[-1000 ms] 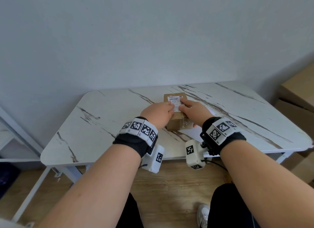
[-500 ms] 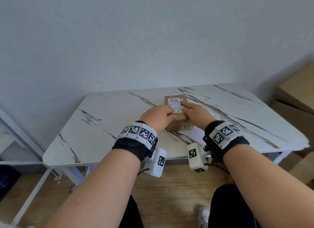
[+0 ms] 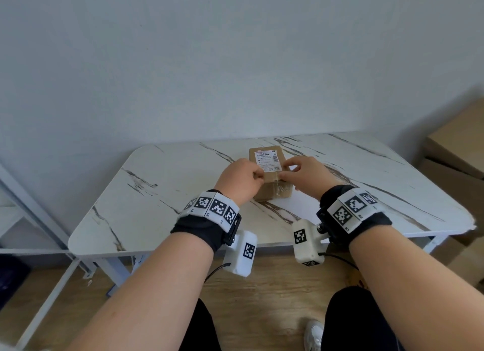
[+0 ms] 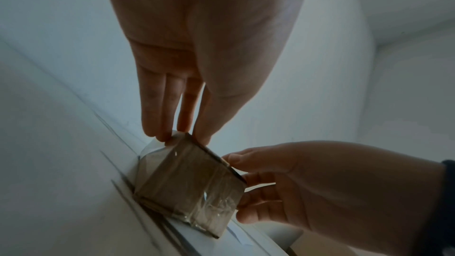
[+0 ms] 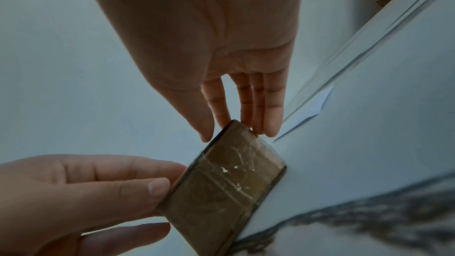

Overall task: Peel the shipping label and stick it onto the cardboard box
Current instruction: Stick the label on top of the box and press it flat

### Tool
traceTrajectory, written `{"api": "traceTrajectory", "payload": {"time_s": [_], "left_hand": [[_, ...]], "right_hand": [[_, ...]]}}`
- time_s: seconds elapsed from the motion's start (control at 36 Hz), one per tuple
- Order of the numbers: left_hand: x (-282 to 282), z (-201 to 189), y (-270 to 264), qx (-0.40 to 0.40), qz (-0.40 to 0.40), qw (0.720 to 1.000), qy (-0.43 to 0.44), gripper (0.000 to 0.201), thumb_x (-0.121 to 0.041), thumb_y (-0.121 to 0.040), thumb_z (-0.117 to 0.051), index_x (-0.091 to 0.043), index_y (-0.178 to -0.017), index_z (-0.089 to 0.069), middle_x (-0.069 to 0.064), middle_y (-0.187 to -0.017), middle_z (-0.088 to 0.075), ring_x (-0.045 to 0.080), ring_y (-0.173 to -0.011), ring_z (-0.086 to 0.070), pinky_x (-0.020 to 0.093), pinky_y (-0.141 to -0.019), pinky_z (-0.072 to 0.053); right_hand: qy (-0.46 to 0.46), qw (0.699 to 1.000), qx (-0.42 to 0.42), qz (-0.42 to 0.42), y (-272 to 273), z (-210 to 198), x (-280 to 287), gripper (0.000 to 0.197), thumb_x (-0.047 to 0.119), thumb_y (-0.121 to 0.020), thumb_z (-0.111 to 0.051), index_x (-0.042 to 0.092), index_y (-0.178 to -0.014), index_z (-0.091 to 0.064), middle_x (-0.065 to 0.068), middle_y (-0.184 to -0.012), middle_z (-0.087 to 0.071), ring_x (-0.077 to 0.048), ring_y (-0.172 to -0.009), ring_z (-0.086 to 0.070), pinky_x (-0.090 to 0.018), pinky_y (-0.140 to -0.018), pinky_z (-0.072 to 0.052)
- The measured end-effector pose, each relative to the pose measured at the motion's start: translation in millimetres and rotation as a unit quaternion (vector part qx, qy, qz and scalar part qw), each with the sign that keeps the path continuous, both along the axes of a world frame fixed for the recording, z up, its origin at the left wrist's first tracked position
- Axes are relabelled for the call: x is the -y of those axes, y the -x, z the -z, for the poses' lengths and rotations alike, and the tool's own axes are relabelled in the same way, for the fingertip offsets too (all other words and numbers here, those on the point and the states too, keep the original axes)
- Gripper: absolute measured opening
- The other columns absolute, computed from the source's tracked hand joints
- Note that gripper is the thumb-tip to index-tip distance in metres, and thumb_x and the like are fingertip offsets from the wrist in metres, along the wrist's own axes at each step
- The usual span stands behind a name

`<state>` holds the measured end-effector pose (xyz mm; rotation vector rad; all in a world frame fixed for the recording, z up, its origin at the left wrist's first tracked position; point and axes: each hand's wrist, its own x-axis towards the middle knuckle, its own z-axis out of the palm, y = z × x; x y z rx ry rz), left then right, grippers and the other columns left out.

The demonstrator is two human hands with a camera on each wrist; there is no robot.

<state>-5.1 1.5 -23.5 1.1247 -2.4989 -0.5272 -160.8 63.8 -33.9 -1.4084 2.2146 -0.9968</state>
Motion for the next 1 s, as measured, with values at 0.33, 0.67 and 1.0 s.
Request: {"api": "traceTrajectory", "payload": {"time_s": [0.33,0.67,1.0], "left_hand": [[33,-2,14,0.029,-0.021,0.999,-0.030,0.039,-0.003,-0.092,-0.049,-0.014,-0.127,-0.063,0.008,-0.132,-0.060,0.027,-0.119,-0.057,0.031,-0.102,-0.045],[51,-10,25,0.044,-0.057,0.997,-0.015,0.038,-0.002,-0.092,-0.048,-0.013,-0.124,-0.066,0.009,-0.130,-0.063,0.027,-0.118,-0.059,0.033,-0.102,-0.046],[46,-9,27,-0.010,-0.073,0.997,-0.023,0.047,-0.005,-0.090,-0.048,-0.019,-0.134,-0.055,0.004,-0.145,-0.049,0.024,-0.132,-0.047,0.033,-0.110,-0.038]], "right_hand": [[0.002,1.000,-0.028,-0.005,0,1,38,0.038,0.021,-0.093,-0.058,0.013,-0.130,-0.061,-0.007,-0.118,-0.065,-0.013,-0.086,-0.050,-0.015,-0.055,-0.031],[0.014,1.000,-0.024,-0.009,6,3,62,0.035,0.018,-0.094,-0.056,0.013,-0.128,-0.062,0.004,-0.094,-0.056,-0.004,-0.065,-0.048,-0.013,-0.051,-0.031],[-0.016,1.000,-0.010,-0.001,13,-5,54,0.044,0.027,-0.095,-0.053,0.018,-0.138,-0.053,-0.006,-0.129,-0.059,-0.020,-0.104,-0.059,-0.025,-0.079,-0.041]]}}
